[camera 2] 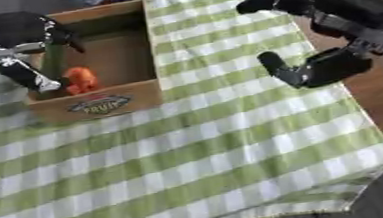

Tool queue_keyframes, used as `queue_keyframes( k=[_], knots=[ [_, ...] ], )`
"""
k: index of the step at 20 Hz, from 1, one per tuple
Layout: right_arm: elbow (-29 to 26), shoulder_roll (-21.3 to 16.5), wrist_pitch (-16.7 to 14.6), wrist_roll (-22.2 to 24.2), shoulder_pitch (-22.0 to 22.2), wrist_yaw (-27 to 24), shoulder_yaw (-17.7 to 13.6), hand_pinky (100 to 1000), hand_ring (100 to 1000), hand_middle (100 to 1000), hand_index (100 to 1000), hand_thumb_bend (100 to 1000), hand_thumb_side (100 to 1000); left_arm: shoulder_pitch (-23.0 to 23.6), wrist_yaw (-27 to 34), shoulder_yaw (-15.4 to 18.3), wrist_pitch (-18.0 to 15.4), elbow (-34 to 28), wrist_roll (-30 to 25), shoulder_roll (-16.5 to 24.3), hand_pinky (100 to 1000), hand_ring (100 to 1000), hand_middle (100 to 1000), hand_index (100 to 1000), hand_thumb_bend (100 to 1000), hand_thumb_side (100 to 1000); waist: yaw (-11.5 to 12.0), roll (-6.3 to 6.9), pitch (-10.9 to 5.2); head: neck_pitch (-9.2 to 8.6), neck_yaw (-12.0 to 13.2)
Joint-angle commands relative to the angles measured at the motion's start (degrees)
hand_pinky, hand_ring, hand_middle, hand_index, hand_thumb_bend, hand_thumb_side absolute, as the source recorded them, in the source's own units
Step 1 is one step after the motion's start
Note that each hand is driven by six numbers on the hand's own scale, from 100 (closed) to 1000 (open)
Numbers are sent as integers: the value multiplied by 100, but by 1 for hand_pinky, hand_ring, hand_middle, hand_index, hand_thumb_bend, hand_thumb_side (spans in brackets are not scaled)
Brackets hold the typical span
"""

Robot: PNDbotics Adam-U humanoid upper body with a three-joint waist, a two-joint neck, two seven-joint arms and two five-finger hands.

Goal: Pick up objects on the table and place them in the box.

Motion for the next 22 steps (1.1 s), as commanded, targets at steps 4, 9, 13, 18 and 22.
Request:
queue_keyframes(
  k=[4, 9, 13, 18, 22],
  knots=[
    [-62, -92, 14, -11, -71, -23, -78, 792, 817, 819, 966, 100, 487, -23, 39, 88, 133, -285, 841, 250, 709, 746, 757, 862, 421, 377, 39, -12, -90, -50, -18],
    [-40, -122, 34, -49, -17, 17, -124, 792, 817, 818, 965, 100, 491, 332, 1660, 219, 167, -1394, 803, 786, 701, 714, 708, 829, 172, 239, 187, -27, -89, -59, -42],
    [-12, -126, 45, -77, 19, 47, -155, 792, 817, 818, 965, 100, 499, 864, 3218, 419, 447, -2844, 435, 1431, 697, 703, 692, 816, 149, 212, 296, -57, -71, -41, -22],
    [2, -132, 61, -126, 75, 82, -203, 792, 817, 817, 965, 100, 507, 1886, 4358, 839, 884, -4573, 261, 1875, 694, 697, 687, 821, 100, 181, 418, -127, -29, -23, 44],
    [0, -129, 67, -159, 79, 102, -221, 792, 817, 817, 965, 100, 505, 2347, 4781, 1089, 1203, -5220, 89, 1869, 694, 695, 686, 822, 100, 181, 478, -157, -7, -21, 87]
  ],
)
